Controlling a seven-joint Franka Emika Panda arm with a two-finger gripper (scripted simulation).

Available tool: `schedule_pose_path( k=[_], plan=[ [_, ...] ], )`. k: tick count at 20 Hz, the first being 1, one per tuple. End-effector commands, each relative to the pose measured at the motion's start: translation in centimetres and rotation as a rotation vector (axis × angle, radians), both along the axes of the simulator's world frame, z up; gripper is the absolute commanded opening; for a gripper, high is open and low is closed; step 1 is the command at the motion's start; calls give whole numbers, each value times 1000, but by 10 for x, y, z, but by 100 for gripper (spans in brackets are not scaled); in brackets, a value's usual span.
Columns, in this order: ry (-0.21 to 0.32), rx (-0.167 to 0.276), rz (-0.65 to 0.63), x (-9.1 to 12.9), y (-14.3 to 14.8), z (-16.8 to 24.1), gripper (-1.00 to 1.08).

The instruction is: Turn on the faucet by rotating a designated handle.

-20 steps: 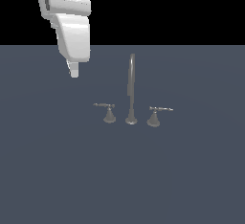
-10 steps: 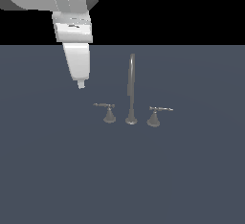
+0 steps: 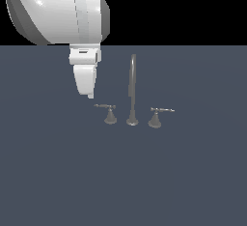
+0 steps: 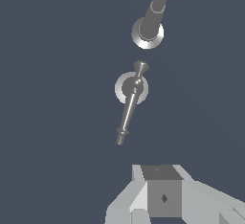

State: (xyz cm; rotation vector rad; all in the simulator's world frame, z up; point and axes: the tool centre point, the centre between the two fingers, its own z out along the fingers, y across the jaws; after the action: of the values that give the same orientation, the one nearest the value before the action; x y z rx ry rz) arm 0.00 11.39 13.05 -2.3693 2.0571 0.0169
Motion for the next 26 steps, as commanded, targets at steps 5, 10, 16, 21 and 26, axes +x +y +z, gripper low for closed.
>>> schedule_pose_path(
  k=[5, 10, 16, 21, 26],
  plan=[
    [-3, -9, -136, 31, -13, -34, -100],
    [-4, -12, -215, 49, -23, -53, -100],
    [-4, -12, -266, 60, -29, -64, -100],
    [-4, -12, -272, 61, -30, -66, -100],
    [-5, -12, -272, 52, -25, -65, -100]
  ],
)
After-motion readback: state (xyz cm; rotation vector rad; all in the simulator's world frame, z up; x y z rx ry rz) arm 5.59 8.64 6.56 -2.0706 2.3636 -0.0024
